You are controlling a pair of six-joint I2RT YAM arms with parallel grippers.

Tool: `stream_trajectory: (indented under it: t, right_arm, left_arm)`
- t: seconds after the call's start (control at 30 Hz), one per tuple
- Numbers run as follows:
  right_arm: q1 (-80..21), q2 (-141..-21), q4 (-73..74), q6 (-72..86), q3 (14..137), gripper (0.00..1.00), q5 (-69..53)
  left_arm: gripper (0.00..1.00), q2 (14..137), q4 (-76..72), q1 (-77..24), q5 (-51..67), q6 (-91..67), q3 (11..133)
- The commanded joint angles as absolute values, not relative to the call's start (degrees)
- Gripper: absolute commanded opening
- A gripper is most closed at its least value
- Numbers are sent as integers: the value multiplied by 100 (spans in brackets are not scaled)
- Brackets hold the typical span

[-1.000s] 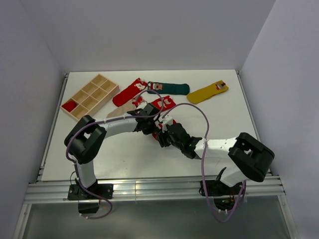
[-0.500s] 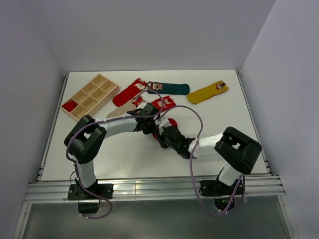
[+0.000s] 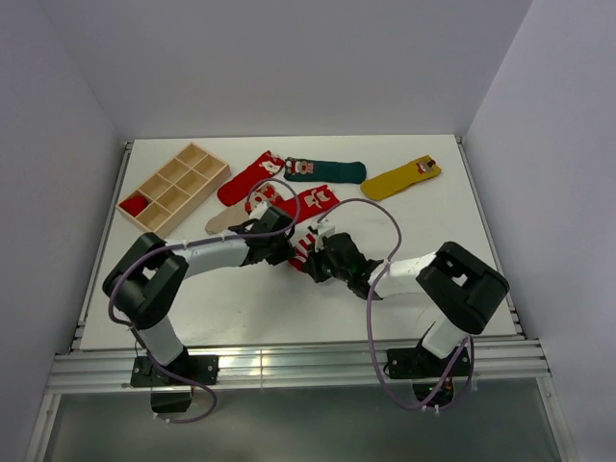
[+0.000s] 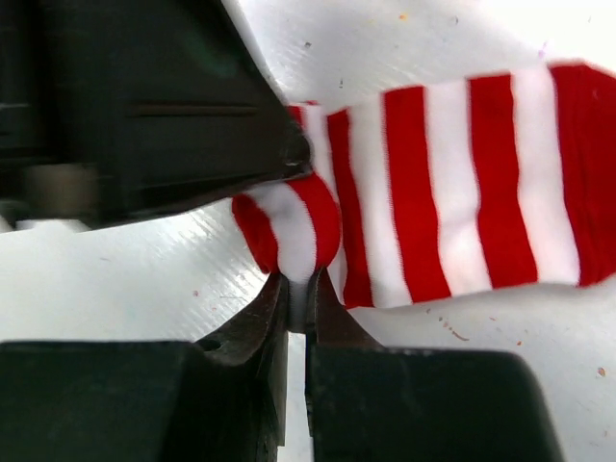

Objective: Roll the socks
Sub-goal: Roll the sock at the center of the board.

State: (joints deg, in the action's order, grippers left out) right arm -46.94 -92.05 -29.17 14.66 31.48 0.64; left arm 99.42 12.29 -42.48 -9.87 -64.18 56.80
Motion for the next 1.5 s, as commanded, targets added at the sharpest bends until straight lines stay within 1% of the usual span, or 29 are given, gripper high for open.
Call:
stream_trajectory:
  t: [0.0,0.03,0.1,0.13,0.2,0.23,0.4,0.5,0.67,0.87,1.17,1.27,1.3,1.37,1.4,1.47]
  right_arm:
    - [-4185,-9219,-2750,2169,2997,0,-1077]
    - [-4088,-9246,-2786,2240,2988,0,-1246]
    - [-3842,-9342,-2812,2390,3023,0,-1615]
    - [-3771,-9473,-2812,2521,3050,0,-1948]
    - [-3569,-9588,-2873,2723,3129,0,-2292]
    - [-3499,-9728,-2900,2803,3164,0,-2642]
    - [-3112,-10177,-3250,3495,3305,0,-3541]
    - [-2945,-10450,-3567,3936,3313,0,-3981]
    - [-2734,-10705,-3428,4262,3471,0,-4069]
    - [-2619,-10933,-3235,4412,3664,0,-4184]
    - [-2514,-11144,-3076,4491,3788,0,-4253]
    - [-2487,-11215,-3111,4561,3806,0,-4306]
    - [-2487,-11224,-3129,4562,3806,0,-4307]
    - [-2479,-11224,-3120,4535,3823,0,-4298]
    - [-2479,-11180,-3068,4492,3823,0,-4272]
    - [-2496,-11084,-2989,4325,3814,1,-4193]
  left_arm:
    - [33,9431,792,-4105,-985,-6653,5274]
    - [45,9274,687,-4087,-993,-6714,5195]
    - [56,9133,362,-4078,-1037,-6750,4967]
    - [67,8984,256,-4078,-1037,-6759,4888]
    - [77,8860,53,-4078,-1081,-6794,4711]
    - [83,8781,53,-4078,-1090,-6777,4667]
    - [82,8701,-403,-4078,-968,-6732,4413]
    - [81,8727,-650,-4078,-766,-6750,4219]
    - [79,8973,-782,-4069,-633,-6759,4175]
    - [74,9298,-879,-4069,-554,-6803,4210]
    - [58,9668,-809,-4078,-641,-6855,4385]
    - [50,9791,-730,-4078,-668,-6856,4447]
    - [42,9843,-695,-4078,-703,-6855,4456]
    - [35,9914,-642,-4078,-729,-6873,4509]
    - [27,9958,-633,-4078,-721,-6847,4526]
    - [19,9984,-580,-4078,-747,-6820,4561]
